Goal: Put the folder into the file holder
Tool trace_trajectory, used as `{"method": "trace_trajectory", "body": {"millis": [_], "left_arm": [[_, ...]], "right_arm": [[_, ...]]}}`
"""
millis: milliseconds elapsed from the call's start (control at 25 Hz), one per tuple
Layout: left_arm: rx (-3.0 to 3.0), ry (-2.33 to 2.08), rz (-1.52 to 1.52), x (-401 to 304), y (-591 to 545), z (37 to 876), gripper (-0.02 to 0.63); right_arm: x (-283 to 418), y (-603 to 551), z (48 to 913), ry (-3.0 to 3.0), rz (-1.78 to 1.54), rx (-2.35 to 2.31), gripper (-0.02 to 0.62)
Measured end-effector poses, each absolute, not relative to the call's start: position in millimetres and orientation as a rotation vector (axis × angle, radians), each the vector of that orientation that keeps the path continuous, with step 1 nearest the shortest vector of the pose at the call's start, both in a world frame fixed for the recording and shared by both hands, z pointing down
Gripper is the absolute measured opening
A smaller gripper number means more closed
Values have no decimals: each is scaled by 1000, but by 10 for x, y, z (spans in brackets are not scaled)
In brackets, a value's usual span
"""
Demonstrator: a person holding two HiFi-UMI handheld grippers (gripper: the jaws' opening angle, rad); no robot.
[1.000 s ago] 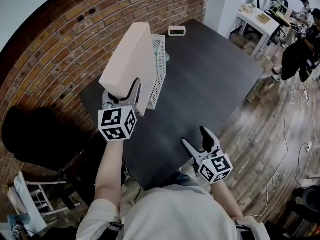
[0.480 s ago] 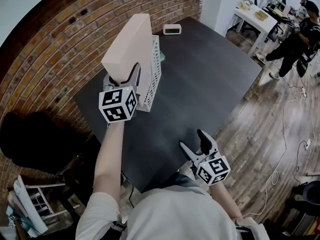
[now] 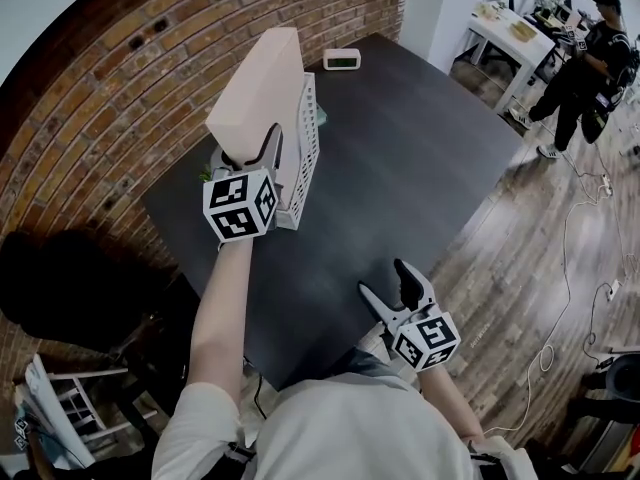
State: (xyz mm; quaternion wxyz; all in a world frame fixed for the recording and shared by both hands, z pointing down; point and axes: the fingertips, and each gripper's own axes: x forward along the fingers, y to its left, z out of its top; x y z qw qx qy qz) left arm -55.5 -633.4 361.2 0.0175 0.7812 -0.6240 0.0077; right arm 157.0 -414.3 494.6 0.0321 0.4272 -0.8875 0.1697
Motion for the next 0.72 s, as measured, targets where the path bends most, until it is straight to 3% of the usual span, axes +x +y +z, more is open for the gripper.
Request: {"method": "trace_trajectory", "body": {"millis": [720], "left_arm": [[2376, -1937, 194, -406, -6277, 4716, 280]], "right_arm": [[1485, -4248, 5002, -2727, 538, 1289, 367]]}}
